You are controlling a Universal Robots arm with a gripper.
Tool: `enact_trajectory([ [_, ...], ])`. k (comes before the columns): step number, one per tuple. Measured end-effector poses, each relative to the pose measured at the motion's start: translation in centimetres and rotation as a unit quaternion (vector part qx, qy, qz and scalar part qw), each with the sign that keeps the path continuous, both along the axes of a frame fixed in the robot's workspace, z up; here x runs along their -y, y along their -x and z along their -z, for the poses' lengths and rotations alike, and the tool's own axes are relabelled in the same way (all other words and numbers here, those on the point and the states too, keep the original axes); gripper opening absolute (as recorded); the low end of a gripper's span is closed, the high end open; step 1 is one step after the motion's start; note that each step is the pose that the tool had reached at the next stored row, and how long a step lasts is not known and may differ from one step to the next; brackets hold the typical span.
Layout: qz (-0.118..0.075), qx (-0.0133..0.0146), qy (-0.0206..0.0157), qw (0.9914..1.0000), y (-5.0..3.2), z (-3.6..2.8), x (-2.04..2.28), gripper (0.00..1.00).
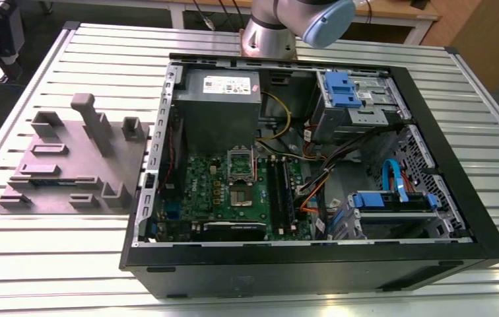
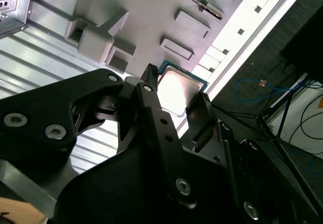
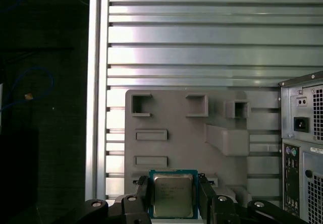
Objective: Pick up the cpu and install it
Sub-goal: 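Pick up the cpu and move it towards the insertion slot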
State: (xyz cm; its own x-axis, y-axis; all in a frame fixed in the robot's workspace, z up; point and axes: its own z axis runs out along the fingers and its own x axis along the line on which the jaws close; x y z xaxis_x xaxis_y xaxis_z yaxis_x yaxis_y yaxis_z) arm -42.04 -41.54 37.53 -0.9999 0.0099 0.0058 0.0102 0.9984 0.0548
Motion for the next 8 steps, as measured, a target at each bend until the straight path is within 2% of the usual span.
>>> enact_trajectory([
  [8, 0.0, 0.0, 0.0, 1.0, -0.26, 0.01, 0.0, 0.47],
])
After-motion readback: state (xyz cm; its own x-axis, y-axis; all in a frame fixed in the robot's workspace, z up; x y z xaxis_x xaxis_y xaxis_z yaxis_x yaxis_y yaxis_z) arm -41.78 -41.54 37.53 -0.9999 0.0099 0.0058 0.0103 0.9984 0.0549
